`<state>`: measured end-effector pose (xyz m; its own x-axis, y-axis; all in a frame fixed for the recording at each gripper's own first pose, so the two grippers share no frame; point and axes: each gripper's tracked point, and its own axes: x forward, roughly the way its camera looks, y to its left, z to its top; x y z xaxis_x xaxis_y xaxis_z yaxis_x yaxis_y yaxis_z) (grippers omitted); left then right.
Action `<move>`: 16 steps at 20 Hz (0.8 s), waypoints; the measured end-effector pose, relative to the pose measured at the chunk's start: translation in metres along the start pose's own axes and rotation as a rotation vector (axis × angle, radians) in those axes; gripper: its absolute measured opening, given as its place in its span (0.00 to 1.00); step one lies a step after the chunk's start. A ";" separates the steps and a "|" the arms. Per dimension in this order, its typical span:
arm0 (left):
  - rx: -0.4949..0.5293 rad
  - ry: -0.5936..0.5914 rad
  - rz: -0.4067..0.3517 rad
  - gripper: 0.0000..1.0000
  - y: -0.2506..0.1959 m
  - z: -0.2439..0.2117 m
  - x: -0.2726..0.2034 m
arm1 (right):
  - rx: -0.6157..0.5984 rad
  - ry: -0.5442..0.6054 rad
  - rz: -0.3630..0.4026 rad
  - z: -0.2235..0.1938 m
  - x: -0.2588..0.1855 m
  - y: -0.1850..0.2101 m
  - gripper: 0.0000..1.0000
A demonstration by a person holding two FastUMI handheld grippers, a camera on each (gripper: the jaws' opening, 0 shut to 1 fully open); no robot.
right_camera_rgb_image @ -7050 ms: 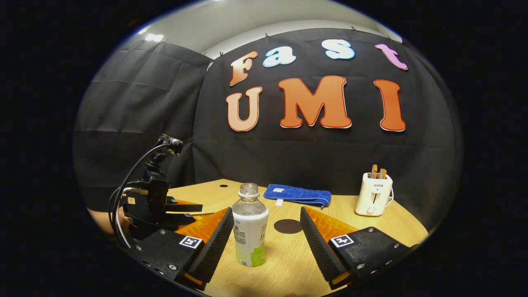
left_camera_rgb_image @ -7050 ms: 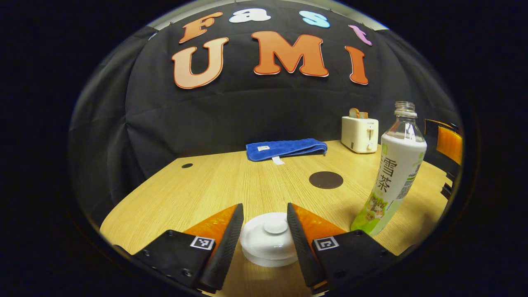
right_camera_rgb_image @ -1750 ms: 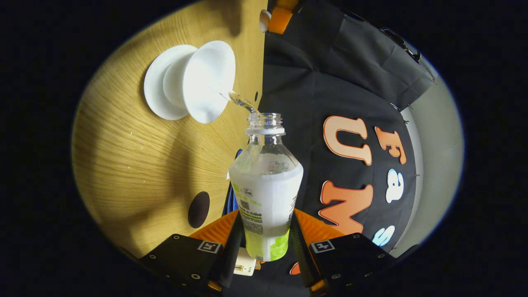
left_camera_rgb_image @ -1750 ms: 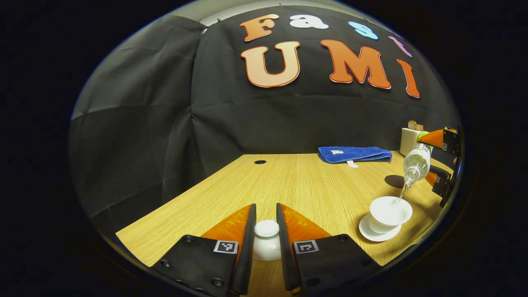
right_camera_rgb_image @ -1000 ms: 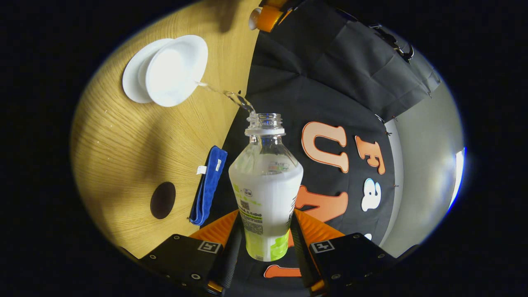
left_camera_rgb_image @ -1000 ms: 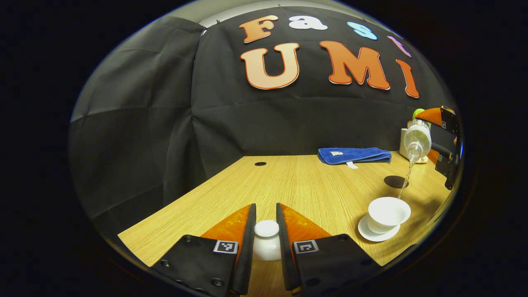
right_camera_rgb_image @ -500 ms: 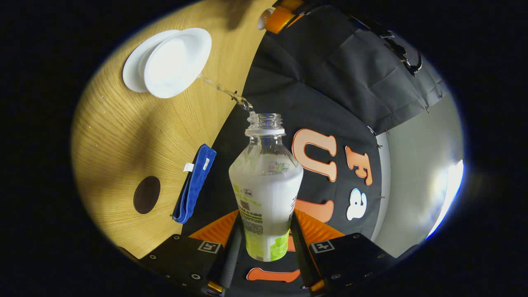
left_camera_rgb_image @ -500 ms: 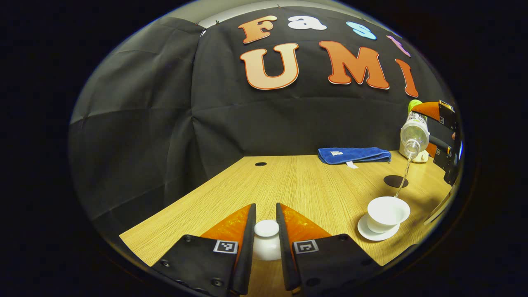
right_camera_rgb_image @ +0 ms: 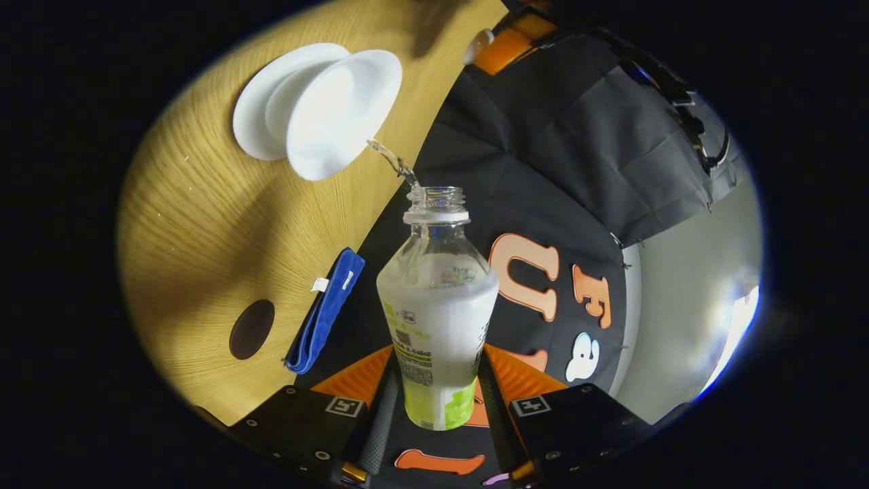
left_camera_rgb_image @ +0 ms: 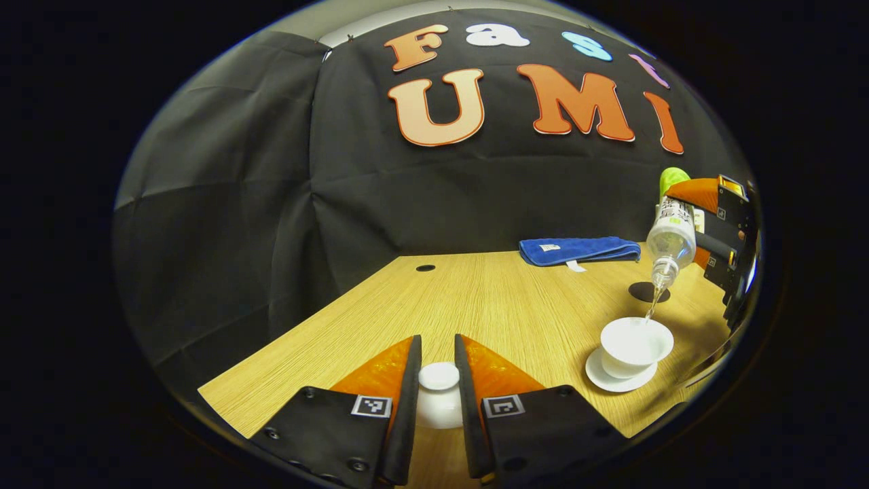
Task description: Open the teacup lid with one hand, grasp the water bottle and pour water into the teacup with the other hand; after pouring, place the water bottle on the coaster and then close the teacup lid.
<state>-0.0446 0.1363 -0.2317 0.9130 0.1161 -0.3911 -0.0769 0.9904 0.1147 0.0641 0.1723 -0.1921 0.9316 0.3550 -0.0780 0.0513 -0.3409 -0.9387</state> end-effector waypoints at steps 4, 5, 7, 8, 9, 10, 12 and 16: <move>0.002 0.000 -0.003 0.32 -0.003 0.002 0.000 | -0.052 -0.024 -0.043 0.003 0.000 -0.002 0.60; 0.001 0.001 -0.008 0.35 -0.004 0.001 -0.001 | -0.060 -0.025 -0.055 0.004 0.000 -0.002 0.64; -0.001 -0.002 -0.012 0.35 -0.007 0.002 0.000 | -0.079 -0.028 -0.075 0.003 0.001 -0.003 0.64; 0.001 -0.005 -0.011 0.35 -0.008 0.003 -0.001 | -0.089 -0.030 -0.095 0.004 0.000 -0.005 0.64; 0.003 -0.006 -0.013 0.35 -0.007 0.004 -0.003 | -0.096 -0.039 -0.106 0.006 0.000 -0.005 0.64; 0.002 -0.007 -0.016 0.35 -0.008 0.005 -0.006 | -0.099 -0.044 -0.112 0.007 0.001 -0.006 0.64; 0.003 -0.012 -0.017 0.35 -0.009 0.005 -0.004 | -0.097 -0.050 -0.116 0.007 0.000 -0.005 0.64; 0.007 -0.020 -0.017 0.35 -0.009 0.010 -0.006 | -0.085 -0.063 -0.101 0.007 0.000 -0.003 0.64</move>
<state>-0.0456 0.1262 -0.2216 0.9221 0.0976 -0.3743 -0.0585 0.9917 0.1146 0.0608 0.1796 -0.1921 0.8957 0.4447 -0.0077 0.1768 -0.3719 -0.9113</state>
